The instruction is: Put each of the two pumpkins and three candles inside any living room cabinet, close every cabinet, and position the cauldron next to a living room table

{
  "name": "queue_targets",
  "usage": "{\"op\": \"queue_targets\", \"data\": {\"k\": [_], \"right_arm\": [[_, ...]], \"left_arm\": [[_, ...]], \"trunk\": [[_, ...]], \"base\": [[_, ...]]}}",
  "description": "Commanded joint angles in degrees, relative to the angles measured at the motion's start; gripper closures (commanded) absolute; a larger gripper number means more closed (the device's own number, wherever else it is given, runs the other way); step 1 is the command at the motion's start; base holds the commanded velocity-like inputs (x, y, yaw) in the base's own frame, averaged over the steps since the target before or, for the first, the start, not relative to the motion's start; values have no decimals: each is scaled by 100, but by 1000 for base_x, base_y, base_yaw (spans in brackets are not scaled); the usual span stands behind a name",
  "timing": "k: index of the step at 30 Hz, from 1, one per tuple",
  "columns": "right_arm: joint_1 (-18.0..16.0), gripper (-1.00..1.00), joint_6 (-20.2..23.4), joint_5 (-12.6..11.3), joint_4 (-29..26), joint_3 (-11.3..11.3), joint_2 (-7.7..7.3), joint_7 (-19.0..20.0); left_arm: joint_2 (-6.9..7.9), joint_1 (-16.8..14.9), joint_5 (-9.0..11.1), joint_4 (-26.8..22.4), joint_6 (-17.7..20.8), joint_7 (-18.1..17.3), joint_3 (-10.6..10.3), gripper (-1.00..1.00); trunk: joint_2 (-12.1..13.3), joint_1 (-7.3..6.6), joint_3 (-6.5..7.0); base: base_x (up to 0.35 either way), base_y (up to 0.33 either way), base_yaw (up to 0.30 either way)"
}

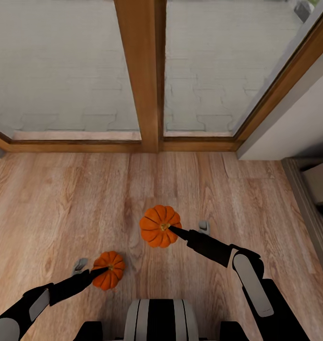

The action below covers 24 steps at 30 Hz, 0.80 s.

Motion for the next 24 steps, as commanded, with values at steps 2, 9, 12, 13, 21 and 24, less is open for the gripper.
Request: {"op": "queue_targets", "data": {"k": [2, 9, 12, 13, 21, 24], "right_arm": [[0, 100, 1, -5, 7, 0, 14, 5], [0, 100, -31, -3, 328, -10, 70, -3], [0, 100, -35, 4, 443, -16, 75, -20], [0, 100, -40, 3, 460, -18, 75, -22], [0, 100, -419, 4, 758, 11, 84, -139], [0, 100, -437, 4, 779, 6, 82, -340]], "left_arm": [[105, 0, -1, -5, 306, -8, 2, 100], [445, -1, 6, -18, 949, -20, 1, 100], [476, -11, 6, -24, 1070, -25, 0, 100], [479, -12, 6, -29, 1080, -26, 0, 100], [562, -19, -8, -137, 1211, -198, -8, 100], [585, -20, -19, -142, 1276, -363, -15, 100]], "trunk": [[3, -5, 45], [12, -23, 200], [16, -31, 267], [18, -33, 289], [28, -54, 466], [32, -62, 532]], "base": [[0, 0, 0], [0, 0, 0], [0, 0, 0], [0, 0, 0], [0, 0, 0], [0, 0, 0]]}}
